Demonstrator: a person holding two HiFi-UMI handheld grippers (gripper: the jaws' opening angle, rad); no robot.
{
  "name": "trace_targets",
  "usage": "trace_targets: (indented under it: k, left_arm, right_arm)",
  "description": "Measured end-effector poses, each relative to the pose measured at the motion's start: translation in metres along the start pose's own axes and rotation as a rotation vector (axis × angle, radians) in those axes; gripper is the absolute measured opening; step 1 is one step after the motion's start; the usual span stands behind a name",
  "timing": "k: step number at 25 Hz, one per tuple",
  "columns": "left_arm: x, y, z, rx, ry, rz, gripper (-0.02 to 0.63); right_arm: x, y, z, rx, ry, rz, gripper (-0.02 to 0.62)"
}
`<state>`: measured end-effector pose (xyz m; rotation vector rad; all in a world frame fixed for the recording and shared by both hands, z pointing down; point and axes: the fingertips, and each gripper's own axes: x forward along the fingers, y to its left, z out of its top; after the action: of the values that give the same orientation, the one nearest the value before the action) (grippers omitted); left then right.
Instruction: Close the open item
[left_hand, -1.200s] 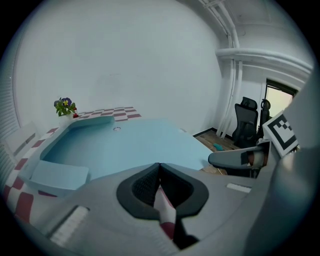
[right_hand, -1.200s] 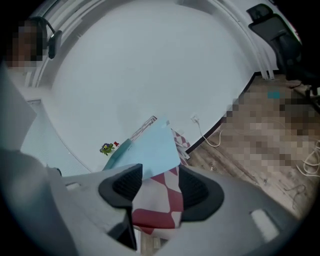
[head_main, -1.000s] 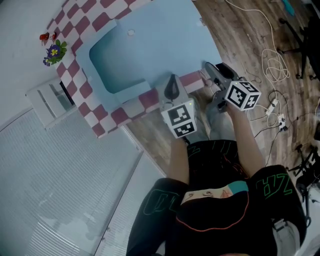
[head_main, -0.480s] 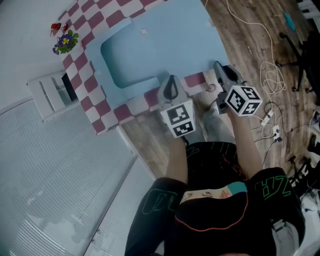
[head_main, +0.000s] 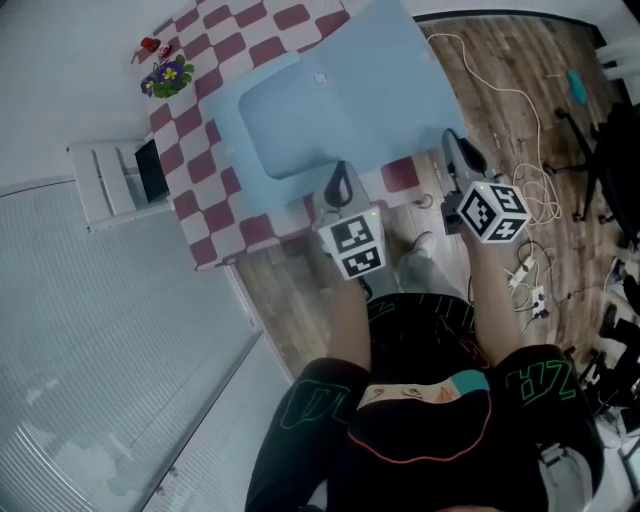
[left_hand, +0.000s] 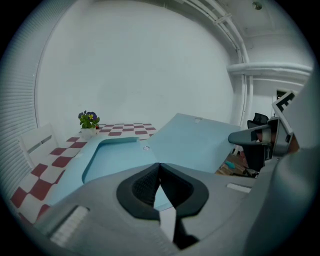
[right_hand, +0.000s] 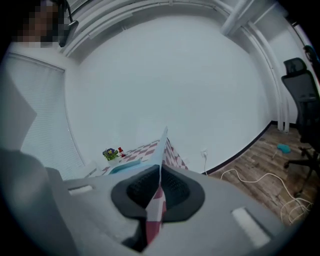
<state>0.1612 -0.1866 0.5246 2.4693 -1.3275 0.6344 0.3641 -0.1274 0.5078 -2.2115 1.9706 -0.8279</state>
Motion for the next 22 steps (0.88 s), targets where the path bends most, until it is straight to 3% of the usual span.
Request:
trace_targets:
  k: [22]
  left_arm:
    - [-0.028,0.098,0.044,-0.075,-0.124,0.137,0.003]
  right_arm:
    - [0.03,0.127,0.066,-0.275,-0.102,0.195,0.006]
